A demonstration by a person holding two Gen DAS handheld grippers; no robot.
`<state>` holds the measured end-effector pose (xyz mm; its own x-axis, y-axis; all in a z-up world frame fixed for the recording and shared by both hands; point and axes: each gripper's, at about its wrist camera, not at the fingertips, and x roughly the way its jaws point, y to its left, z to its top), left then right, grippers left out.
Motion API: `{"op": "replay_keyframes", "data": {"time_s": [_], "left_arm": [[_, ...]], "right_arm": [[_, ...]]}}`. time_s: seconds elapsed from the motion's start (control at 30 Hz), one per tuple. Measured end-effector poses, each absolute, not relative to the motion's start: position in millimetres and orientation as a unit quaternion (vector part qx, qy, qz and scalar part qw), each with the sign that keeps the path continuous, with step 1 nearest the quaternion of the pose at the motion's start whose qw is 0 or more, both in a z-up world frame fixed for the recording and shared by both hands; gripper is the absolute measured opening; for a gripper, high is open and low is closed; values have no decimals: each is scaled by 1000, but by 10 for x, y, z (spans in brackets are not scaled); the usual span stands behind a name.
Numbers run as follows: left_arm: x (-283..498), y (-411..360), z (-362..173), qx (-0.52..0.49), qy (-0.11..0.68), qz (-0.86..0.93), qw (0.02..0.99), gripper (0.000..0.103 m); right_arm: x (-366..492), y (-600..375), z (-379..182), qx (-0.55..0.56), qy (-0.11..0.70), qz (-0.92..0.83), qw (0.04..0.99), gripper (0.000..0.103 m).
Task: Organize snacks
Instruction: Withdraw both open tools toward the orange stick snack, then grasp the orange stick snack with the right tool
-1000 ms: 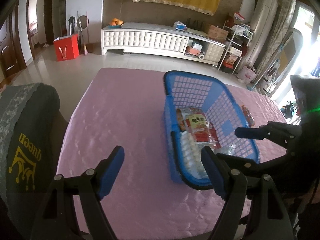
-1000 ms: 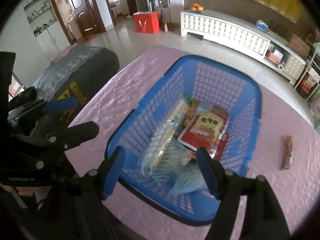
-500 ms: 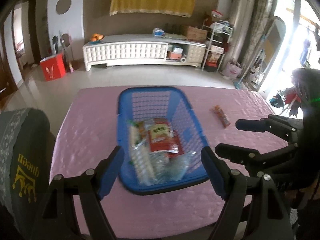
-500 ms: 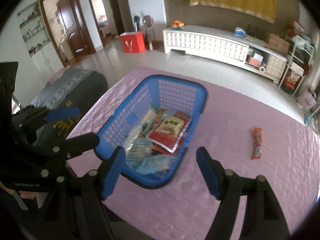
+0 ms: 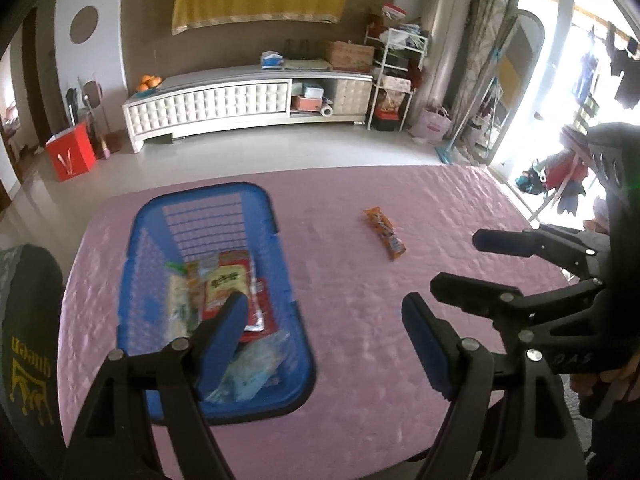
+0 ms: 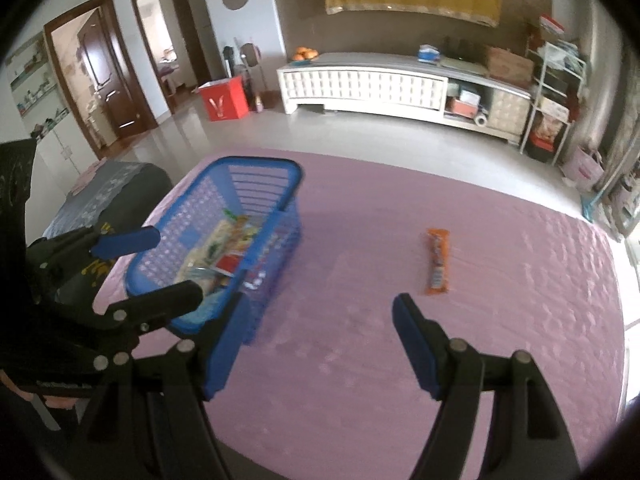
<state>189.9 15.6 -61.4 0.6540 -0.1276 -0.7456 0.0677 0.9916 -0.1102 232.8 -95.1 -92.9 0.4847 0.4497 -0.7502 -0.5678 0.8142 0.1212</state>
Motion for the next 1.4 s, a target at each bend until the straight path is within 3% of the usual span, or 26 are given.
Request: {"op": "replay_keyframes", "data": {"time_s": [0.8,0.87,0.93,1.07,1.23,1.37,1.4], "left_arm": [[3235,-671,-1566,-2,451,-25,892,77],[3332,-669,-1662,-7,454,-24,891,73],[3436,-640,-1767,-16,459,-21,888,65],[3581,-551,-1913,-34,468,-23,883,64],[3707,-462,-2038,-40,472,-14,881,64],[3764,-467,-2152,-24,474,-3,880,63],[3765,-468,-2165,-25,474,-3,880,60]], "right_arm": [[3585,-1683,-1833,-60,467,244,848,77],[3688,-1659,-1922,-58,472,251,843,77],[3766,-1616,-2004,-60,474,256,840,71],[3932,-1560,-2147,-57,483,268,832,63],[4124,-1528,-2332,-50,500,272,821,61],[4193,-1446,-2445,-59,500,272,820,34],[4206,-1452,-2471,-57,500,271,821,34]]}}
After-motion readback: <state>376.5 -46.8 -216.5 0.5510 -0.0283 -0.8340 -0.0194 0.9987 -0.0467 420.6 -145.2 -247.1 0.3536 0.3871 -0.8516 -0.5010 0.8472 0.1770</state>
